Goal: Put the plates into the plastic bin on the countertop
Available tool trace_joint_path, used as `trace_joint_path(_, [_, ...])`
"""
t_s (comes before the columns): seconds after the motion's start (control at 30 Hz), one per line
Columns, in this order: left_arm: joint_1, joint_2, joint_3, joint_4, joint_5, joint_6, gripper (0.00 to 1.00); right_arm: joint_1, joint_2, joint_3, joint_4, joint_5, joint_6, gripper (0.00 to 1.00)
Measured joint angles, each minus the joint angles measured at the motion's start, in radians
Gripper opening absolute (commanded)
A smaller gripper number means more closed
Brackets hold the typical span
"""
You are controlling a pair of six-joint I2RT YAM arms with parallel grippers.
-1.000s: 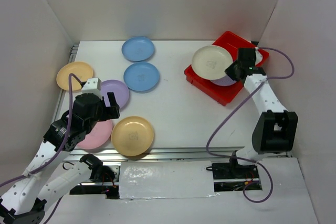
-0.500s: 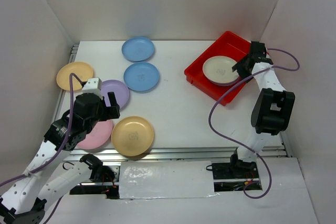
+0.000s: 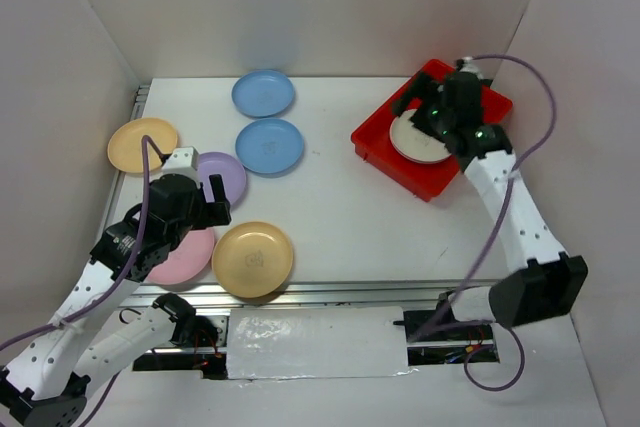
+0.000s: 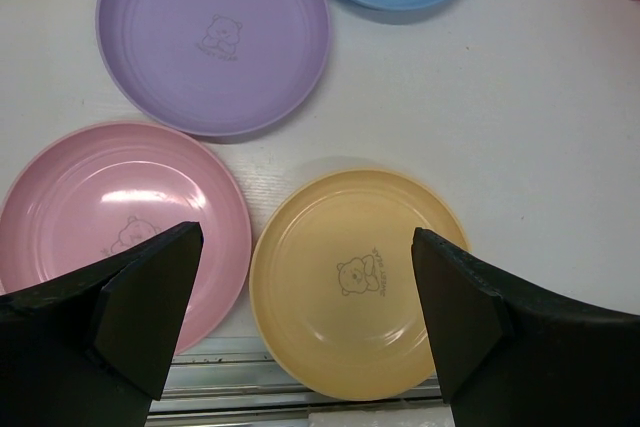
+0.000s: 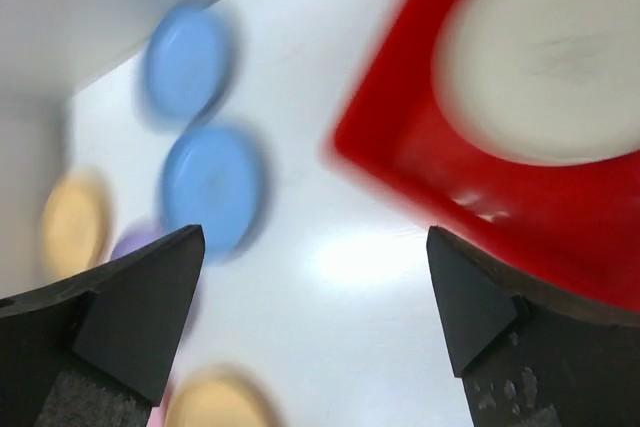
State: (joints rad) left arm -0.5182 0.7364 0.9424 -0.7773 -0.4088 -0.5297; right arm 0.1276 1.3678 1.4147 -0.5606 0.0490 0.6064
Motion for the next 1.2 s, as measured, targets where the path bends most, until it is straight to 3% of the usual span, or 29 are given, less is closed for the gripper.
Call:
trace_joint_path(0.1, [0.0, -0.009, 0.0, -0.003, -0.017, -0.004, 0.99, 0.245, -0.111, -0.177, 0.115, -0.066, -0.014, 0.99])
trace_joint_path(0.2, [0.0, -0.035, 0.0, -0.01, -0.046, -0.023, 0.99, 0.472, -0.106, -0.358, 0.188, -0.099, 0.001, 0.98])
trace_joint_path(0.3, [0.0, -0.061, 0.0, -0.016, -0.077, -0.034, 0.99, 0.634, 0.016, -0.426, 0.203, -0.078, 0.031, 0.97])
trace_joint_path(0.47, [0.0, -0.085, 0.0, -0.032, -0.114, -0.055, 0.99, 0.822, 0.267, -0.363, 0.208, 0.014, 0.077, 0.95])
trace_joint_path(0.6, [0.0, -0.085, 0.0, -0.037, -0.121, -0.058, 0.99, 0.893, 0.441, -0.247, 0.204, 0.073, 0.097, 0.87])
trace_joint_path(0.8, [0.0, -0.084, 0.0, -0.038, -0.121, -0.057, 0.99, 0.926, 0.534, -0.191, 0.181, 0.136, 0.135, 0.42])
trace_joint_path(0.9, [0.0, -0.084, 0.0, -0.037, -0.121, -0.057, 0.99, 0.926, 0.534, -0.192, 0.176, 0.164, 0.162, 0.36])
trace_joint_path(0.93, [0.0, -0.084, 0.0, -0.037, -0.121, -0.057, 0.99, 0.926, 0.532, -0.197, 0.18, 0.171, 0.17, 0.12])
trace_joint_path(0.97, [0.0, -0.084, 0.0, -0.037, -0.121, -0.057, 0.99, 0.925, 0.527, -0.203, 0.183, 0.172, 0.175, 0.02])
trace_joint_path(1.2, [0.0, -0.087, 0.0, -0.037, -0.121, -0.057, 0.99, 0.888, 0.317, -0.376, 0.191, 0.217, 0.254, 0.0])
